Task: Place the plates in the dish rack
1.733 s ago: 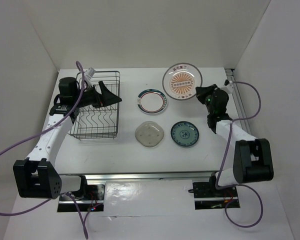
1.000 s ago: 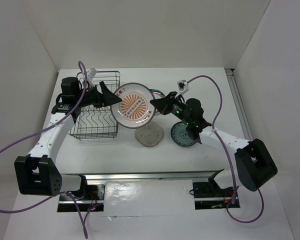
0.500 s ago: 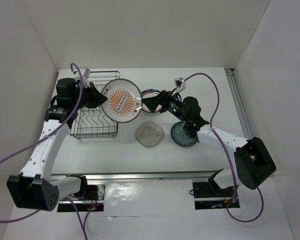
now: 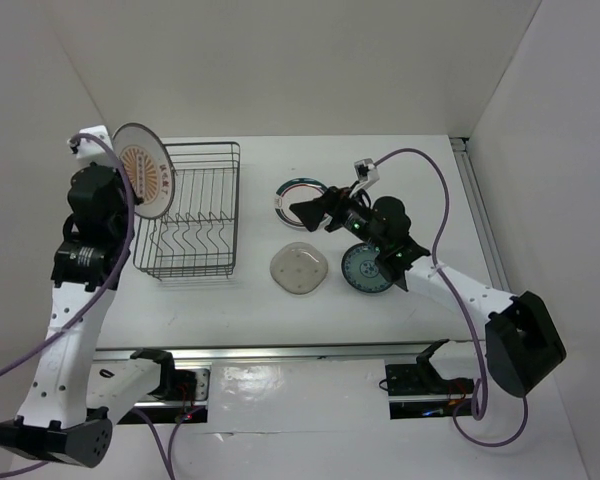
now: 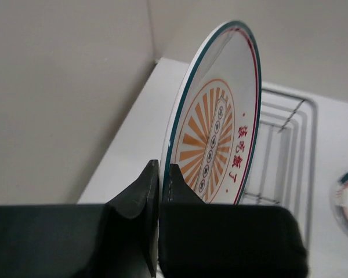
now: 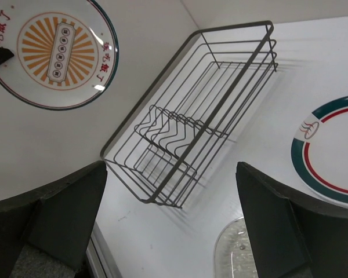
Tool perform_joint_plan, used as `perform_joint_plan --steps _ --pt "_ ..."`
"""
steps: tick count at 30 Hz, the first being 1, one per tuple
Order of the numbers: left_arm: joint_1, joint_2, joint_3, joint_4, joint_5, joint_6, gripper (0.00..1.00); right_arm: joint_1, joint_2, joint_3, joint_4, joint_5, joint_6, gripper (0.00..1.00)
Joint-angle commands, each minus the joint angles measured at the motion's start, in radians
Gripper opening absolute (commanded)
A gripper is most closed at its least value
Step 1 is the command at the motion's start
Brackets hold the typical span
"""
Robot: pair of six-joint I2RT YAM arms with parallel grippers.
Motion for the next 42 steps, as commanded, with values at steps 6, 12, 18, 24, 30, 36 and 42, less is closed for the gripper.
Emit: perform_joint_plan --steps 6,12,18,24,30,36,42 --pt "-0.043 -0.021 -0.181 0.240 -0.219 0.314 0.00 -0.003 -0.083 -0.026 -0.045 -0.034 -0.021 0.99" --pt "-0.077 0.009 -0.248 0.322 -0.251 0.379 0.00 -0.022 -0.112 -0.046 -0.059 -0.048 -0.030 0.99" --pt "-0.077 0.027 -0.327 0.381 -0.240 0.369 0.00 -0.066 -0.130 -0.074 -0.050 -0.089 -0.020 0.99" --pt "-0.077 0.048 -0.345 0.381 -0.220 0.314 0.00 -0.066 -0.130 -0.074 -0.039 -0.098 -0.010 0.99" --pt "-0.077 0.088 -0.336 0.371 -0.193 0.290 0.00 -0.075 -0.130 -0.109 -0.017 -0.098 -0.001 0.99" --pt "-0.086 0.117 -0.347 0.371 -0.199 0.280 0.00 -0.075 -0.130 -0.127 -0.005 -0.098 -0.001 0.99" --pt "-0.095 0.151 -0.367 0.361 -0.210 0.245 0.00 -0.075 -0.140 -0.127 -0.005 -0.098 -0.001 0.99"
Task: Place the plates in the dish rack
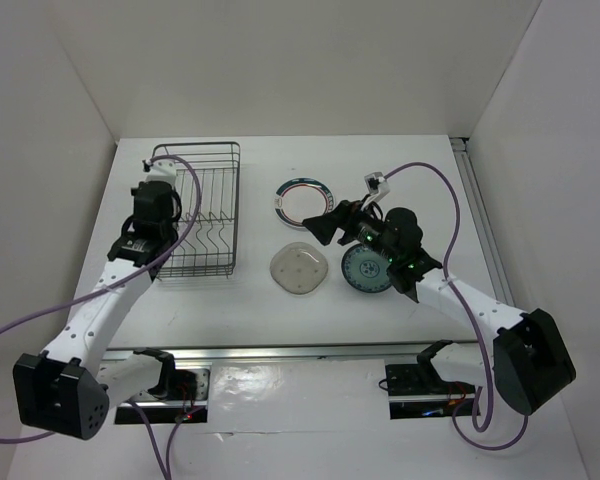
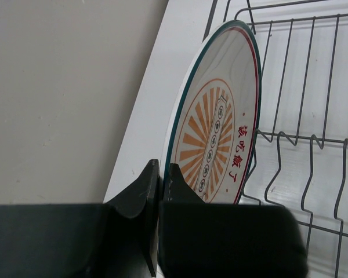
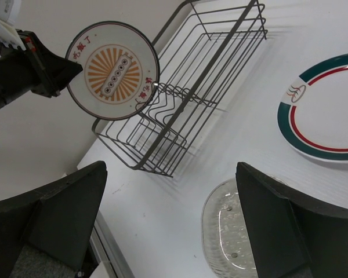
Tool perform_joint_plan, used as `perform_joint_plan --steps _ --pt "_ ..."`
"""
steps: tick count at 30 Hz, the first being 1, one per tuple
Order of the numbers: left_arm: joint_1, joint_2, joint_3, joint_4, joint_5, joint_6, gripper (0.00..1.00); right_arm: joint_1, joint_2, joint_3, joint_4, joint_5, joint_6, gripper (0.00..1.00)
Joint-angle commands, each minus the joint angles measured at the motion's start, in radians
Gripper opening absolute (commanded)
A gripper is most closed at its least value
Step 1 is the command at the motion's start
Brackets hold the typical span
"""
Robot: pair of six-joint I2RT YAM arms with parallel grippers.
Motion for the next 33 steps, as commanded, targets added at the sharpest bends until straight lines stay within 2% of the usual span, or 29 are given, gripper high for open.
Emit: perform_joint_plan --steps 1,3,8,11,12,15,19,20,21,23,26,27,28,33 --pt "-0.005 0.013 0.002 0.075 -0.024 -0.054 0.00 -0.006 -0.035 -0.001 0.047 -0.002 0.003 0.99" --pt "-0.005 0.039 0.002 0.043 -0.024 -0.081 0.06 -0.006 -0.035 -0.001 0.034 -0.001 0.003 0.99" --pt "-0.005 0.079 0.011 0.009 -0.079 -0.138 0.06 -0.016 -0.035 -0.001 0.016 0.018 0.003 0.99" --pt "0.004 0.091 0.011 -0.008 -0.070 -0.199 0.19 -0.025 -0.035 -0.001 0.007 0.018 -0.006 0.99" --pt "0.013 0.091 0.022 -0.017 -0.070 -0.215 0.29 -0.025 -0.035 -0.001 0.007 0.018 -0.006 0.99" --pt "0.013 0.091 0.031 -0.026 -0.015 -0.224 0.34 -0.025 -0.045 -0.010 -0.002 0.037 -0.006 0.99" --pt "0.013 0.070 0.031 -0.026 -0.006 -0.233 0.56 -0.035 -0.054 -0.010 -0.063 0.107 -0.033 0.99" --pt "0.013 0.059 0.042 -0.026 -0.006 -0.233 0.75 -0.052 -0.039 0.010 -0.093 0.126 -0.047 0.99" --pt "0.004 0.047 0.056 -0.041 0.009 -0.247 0.77 -0.068 -0.020 0.048 -0.122 0.141 -0.081 0.99" --pt "-0.011 0.004 0.083 -0.077 0.049 -0.271 1.00 -0.162 0.079 0.096 -0.197 0.143 -0.099 0.99" --pt "-0.037 -0.051 0.149 -0.161 0.184 -0.317 1.00 -0.296 0.232 0.201 -0.223 0.033 -0.099 0.99" --pt "-0.037 -0.061 0.175 -0.181 0.230 -0.334 1.00 -0.362 0.336 0.228 -0.223 -0.041 -0.089 0.97" --pt "-0.037 -0.071 0.176 -0.196 0.334 -0.354 1.00 -0.382 0.381 0.272 -0.223 -0.063 -0.080 0.96" --pt "-0.037 -0.118 0.146 -0.164 0.603 -0.364 1.00 -0.422 0.611 0.393 -0.191 -0.153 -0.069 0.94"
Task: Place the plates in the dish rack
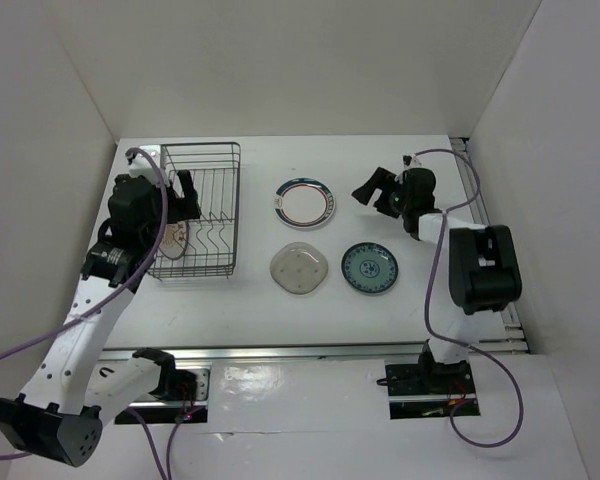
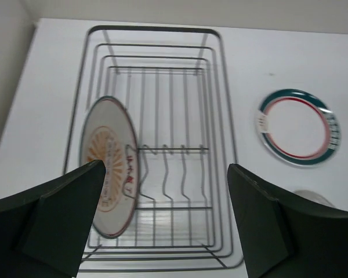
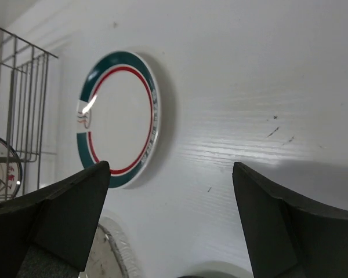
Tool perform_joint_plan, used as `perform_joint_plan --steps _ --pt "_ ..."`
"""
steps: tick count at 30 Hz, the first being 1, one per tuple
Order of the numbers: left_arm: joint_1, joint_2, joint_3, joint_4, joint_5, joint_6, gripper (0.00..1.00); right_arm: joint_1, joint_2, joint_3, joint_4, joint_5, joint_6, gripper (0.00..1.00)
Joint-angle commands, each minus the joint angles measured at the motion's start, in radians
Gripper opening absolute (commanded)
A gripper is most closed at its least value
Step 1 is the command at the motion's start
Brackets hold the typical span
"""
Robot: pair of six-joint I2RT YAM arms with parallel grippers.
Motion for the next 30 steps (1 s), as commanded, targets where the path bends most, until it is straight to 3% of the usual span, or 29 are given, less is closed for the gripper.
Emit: perform_joint_plan --steps 1,7,14,20,28,30 --pt "-0.002 0.009 0.016 -0.007 0.239 -0.048 1.00 0.012 0.144 0.112 -0.030 -0.131 -0.018 0.92" --pt "0.017 0.020 0.005 0.035 0.448 -0.133 1.00 0.047 0.336 0.278 -0.053 -0.195 -0.049 0.91" --pt "0.049 0.009 -0.024 0.074 0.500 -0.211 1.00 0.056 0.491 0.402 -0.109 -0.258 -0.040 0.87" --pt "0.049 0.028 -0.036 0.099 0.555 -0.155 1.00 0.087 0.525 0.441 -0.130 -0.269 -0.050 0.83" --pt "0.067 0.095 -0.020 0.055 0.598 -0.145 1.00 0.130 0.537 0.421 -0.133 -0.284 -0.041 0.59" --pt "0.077 0.095 -0.020 0.055 0.598 -0.145 1.00 0.139 0.537 0.421 -0.145 -0.274 -0.041 0.45"
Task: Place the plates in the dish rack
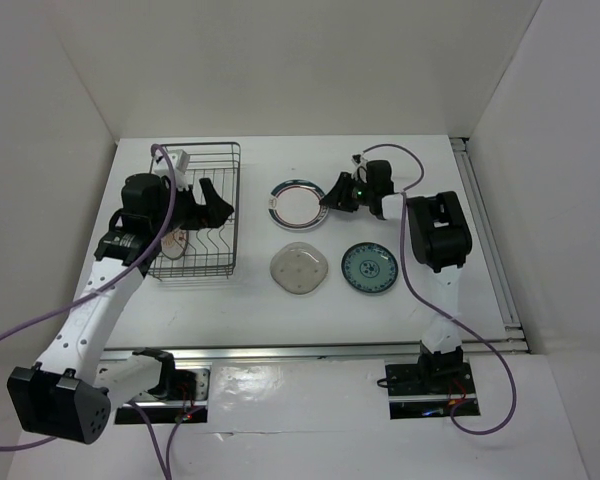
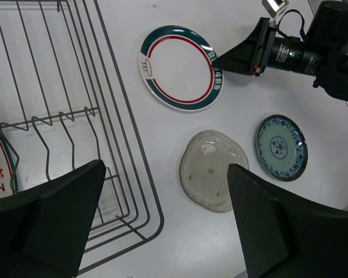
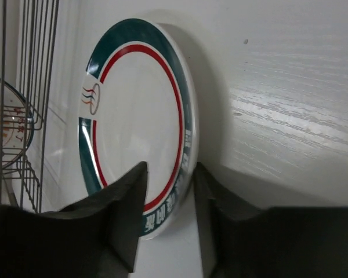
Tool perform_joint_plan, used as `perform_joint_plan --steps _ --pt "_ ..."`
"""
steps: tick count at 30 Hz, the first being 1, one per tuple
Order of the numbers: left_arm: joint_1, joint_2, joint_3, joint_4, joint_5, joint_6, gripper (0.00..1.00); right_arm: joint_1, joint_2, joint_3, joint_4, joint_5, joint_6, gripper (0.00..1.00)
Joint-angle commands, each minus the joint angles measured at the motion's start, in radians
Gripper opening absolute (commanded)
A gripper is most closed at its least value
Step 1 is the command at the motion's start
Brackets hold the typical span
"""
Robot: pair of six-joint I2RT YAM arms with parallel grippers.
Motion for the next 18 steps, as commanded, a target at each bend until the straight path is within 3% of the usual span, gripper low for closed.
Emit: perform_joint_plan --steps 1,2,3,4,9,16,18 --pt "0.011 -0.001 0.023 0.021 0.055 0.026 1.00 0.025 0.039 -0.011 -0.081 0.004 -0.001 0.37" --pt "0.011 -0.001 0.023 0.021 0.056 0.026 1.00 0.025 0.039 -0.011 -0.091 0.004 -0.001 0.29" --pt "0.011 -0.001 0.023 0.021 0.056 0.026 1.00 0.025 0.039 -0.011 -0.101 0.036 -0.001 0.11" --pt "0.011 -0.001 0.023 0.021 0.045 0.026 1.00 0.025 0.039 -0.011 -0.111 0.057 0.008 0.02" --pt "0.011 0.008 0.023 0.021 0.055 0.026 1.00 0.002 0.017 -0.074 -0.037 0.077 0.117 0.00" --pt "0.011 0.063 0.023 0.045 0.118 -0.005 1.00 -0.035 -0.174 -0.252 0.430 0.068 0.402 0.00" --pt "0.011 0.101 0.035 0.067 0.148 -0.017 1.00 -0.035 -0.257 -0.272 0.480 0.068 0.445 0.00"
